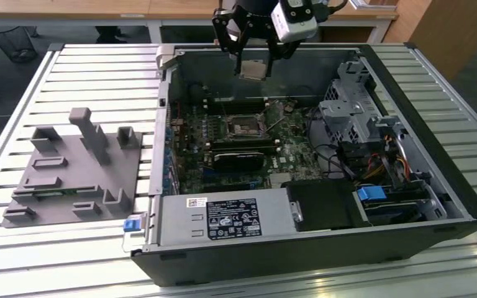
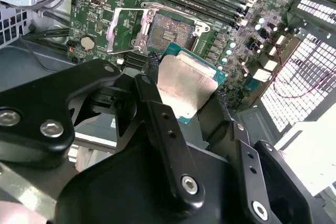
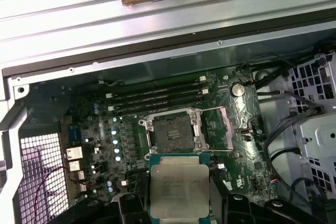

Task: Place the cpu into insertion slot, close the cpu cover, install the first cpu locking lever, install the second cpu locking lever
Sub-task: 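Place the cpu into insertion slot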

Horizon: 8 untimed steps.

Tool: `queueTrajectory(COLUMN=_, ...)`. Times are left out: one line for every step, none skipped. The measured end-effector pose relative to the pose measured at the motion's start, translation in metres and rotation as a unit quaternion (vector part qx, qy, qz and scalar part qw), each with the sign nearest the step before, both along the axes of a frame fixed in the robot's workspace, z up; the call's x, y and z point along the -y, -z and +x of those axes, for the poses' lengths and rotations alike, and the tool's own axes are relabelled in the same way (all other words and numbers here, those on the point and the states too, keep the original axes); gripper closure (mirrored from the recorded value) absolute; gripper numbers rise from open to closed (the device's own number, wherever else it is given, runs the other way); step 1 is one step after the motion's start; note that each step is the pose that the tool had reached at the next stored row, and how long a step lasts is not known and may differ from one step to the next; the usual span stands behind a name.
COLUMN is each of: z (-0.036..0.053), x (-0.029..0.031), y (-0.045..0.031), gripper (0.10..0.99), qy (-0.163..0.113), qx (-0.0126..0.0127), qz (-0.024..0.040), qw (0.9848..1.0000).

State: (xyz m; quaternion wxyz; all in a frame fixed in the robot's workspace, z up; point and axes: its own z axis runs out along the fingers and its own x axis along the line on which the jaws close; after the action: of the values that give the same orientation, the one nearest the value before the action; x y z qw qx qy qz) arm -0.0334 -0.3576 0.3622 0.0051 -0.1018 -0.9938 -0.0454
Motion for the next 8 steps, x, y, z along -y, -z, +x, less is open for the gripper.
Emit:
queueTrajectory(z=0.0, x=0.0, y=0.0, gripper=0.545, qy=0.001, qx=0.0, qz=0.0, qw=1.0)
queueTrajectory(z=0.0, x=0.0, y=0.0001, gripper=0.545, qy=0.003, qx=0.0, qz=0.0, qw=1.0)
queueTrajectory(z=0.0, x=0.0, y=0.0001, gripper=0.545, qy=0.004, qx=0.0, qz=0.0, qw=1.0)
queueTrajectory(z=0.0, x=0.0, y=0.0001, gripper=0.545, qy=0.005, qx=0.0, qz=0.0, qw=1.0)
queueTrajectory(z=0.0, x=0.0, y=0.0002, gripper=0.545, qy=0.007, qx=0.0, qz=0.0, qw=1.0)
queueTrajectory(z=0.0, x=0.0, y=0.0002, gripper=0.545, qy=0.008, qx=0.0, qz=0.0, qw=1.0)
queueTrajectory(z=0.0, x=0.0, y=0.0003, gripper=0.545, qy=0.009, qx=0.0, qz=0.0, qw=1.0)
queueTrajectory(z=0.0, x=0.0, y=0.0003, gripper=0.545, qy=0.011, qx=0.0, qz=0.0, qw=0.9999)
